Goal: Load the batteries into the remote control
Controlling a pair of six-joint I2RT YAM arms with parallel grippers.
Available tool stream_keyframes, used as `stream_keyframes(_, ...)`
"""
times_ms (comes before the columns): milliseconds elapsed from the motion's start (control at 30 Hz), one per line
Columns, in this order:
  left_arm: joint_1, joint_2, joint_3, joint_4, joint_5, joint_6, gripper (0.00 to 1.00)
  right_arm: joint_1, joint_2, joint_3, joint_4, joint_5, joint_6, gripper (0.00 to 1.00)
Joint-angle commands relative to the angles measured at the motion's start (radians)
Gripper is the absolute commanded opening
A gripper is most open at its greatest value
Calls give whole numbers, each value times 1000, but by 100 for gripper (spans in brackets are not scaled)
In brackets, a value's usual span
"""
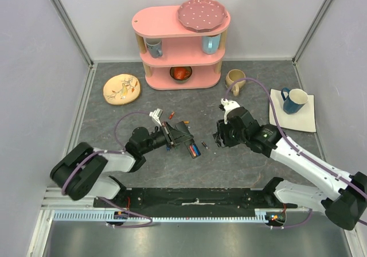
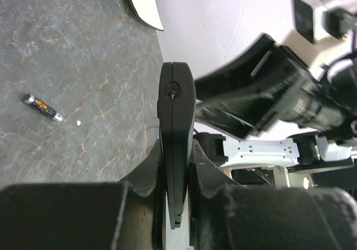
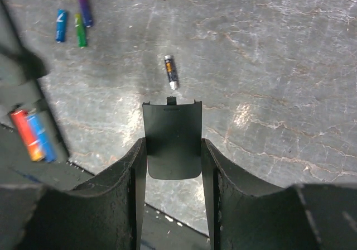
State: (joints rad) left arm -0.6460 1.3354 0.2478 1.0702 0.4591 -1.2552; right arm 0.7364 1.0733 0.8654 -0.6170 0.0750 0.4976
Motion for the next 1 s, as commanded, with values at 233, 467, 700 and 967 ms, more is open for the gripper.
stream_keyframes(233,-3,326,90,459,-48,-162,2,138,-1,138,-107,-7,50,28)
stream_keyframes(467,-14,328,97,464,-59,-130,2,238,88,170,-98,31,73,28)
stream_keyframes(700,-20,350,84,537,-54,-141,2,287,139,176,-49,54,101,28)
stream_keyframes(967,-30,360,77,596,-53,-153,2,301,175,184,-27,85,114,27)
